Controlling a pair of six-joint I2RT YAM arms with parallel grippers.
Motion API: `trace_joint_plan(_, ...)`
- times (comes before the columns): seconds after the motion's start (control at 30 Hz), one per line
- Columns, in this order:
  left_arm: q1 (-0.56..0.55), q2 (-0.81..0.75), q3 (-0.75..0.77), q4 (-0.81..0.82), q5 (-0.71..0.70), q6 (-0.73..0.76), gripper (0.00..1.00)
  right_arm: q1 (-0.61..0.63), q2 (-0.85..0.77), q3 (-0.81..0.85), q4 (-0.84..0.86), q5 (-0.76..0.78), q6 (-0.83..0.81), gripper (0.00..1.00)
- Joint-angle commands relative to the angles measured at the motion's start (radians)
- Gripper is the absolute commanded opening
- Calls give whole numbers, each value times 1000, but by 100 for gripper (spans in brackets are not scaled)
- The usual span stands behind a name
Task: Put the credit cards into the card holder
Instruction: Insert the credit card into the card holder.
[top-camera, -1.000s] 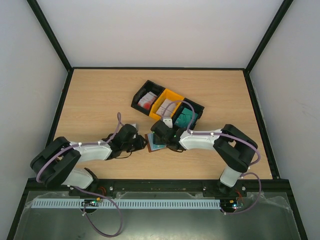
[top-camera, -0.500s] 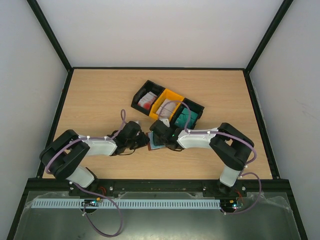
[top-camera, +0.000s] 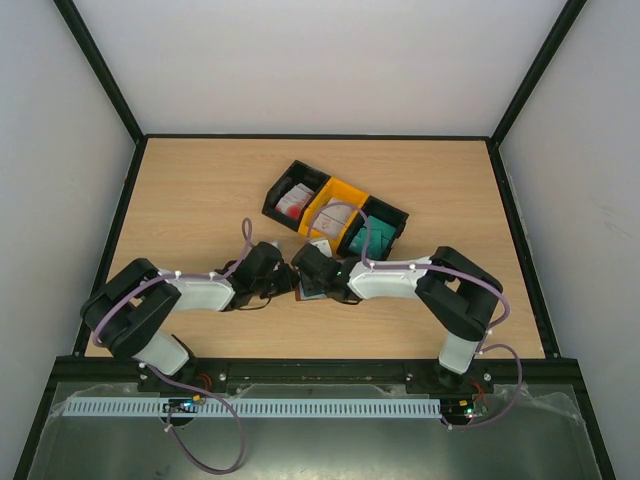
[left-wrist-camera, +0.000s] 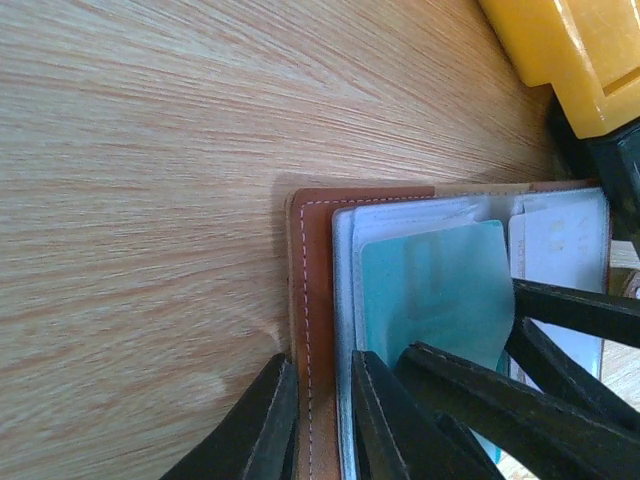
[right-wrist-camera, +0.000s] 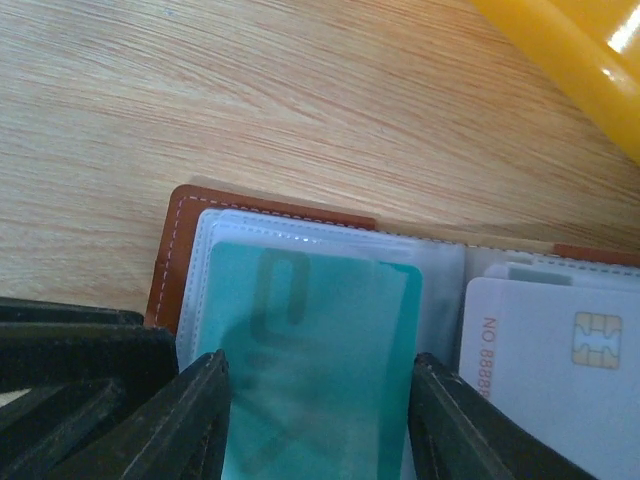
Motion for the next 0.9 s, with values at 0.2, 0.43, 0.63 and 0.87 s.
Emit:
trace_joint_plan(0.2, -5, -48, -4, -57, 27, 23, 23, 24, -101, 9, -126, 70, 113, 38)
trace_joint_plan(0.43, -6, -58, -7, -44, 62, 17, 27, 23, -92, -37, -114, 11, 147, 41)
trace_joint_plan(0.63, -6, -72, -8, -36, 75, 9, 24, 24, -85, -50, -118, 18, 166, 21)
trace_joint_plan(0.87, -9, -77, -19, -21, 83, -3, 24, 24, -81, -68, -151, 59, 187, 13)
